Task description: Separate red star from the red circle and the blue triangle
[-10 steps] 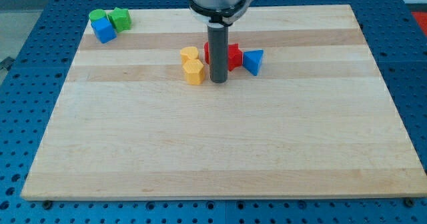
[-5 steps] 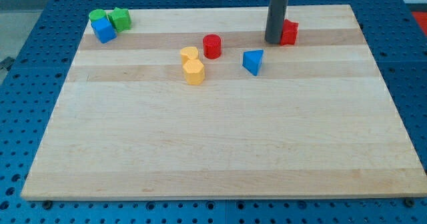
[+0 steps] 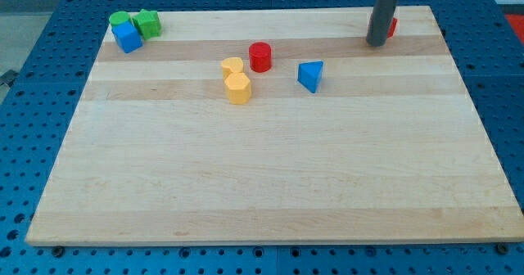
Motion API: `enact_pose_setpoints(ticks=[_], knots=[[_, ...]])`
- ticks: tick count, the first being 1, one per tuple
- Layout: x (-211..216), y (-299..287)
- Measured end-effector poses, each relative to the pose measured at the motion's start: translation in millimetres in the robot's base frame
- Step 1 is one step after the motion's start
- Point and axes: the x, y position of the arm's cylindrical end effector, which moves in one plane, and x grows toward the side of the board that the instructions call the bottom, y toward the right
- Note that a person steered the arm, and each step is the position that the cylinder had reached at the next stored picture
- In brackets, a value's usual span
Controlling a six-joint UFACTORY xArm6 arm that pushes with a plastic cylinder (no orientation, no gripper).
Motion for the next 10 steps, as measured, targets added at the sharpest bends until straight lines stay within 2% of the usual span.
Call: enact_pose_setpoints(ticks=[2, 5, 6, 8, 10], knots=[[30, 19], [-34, 29], [-27, 31], [-7, -5], [-26, 0]])
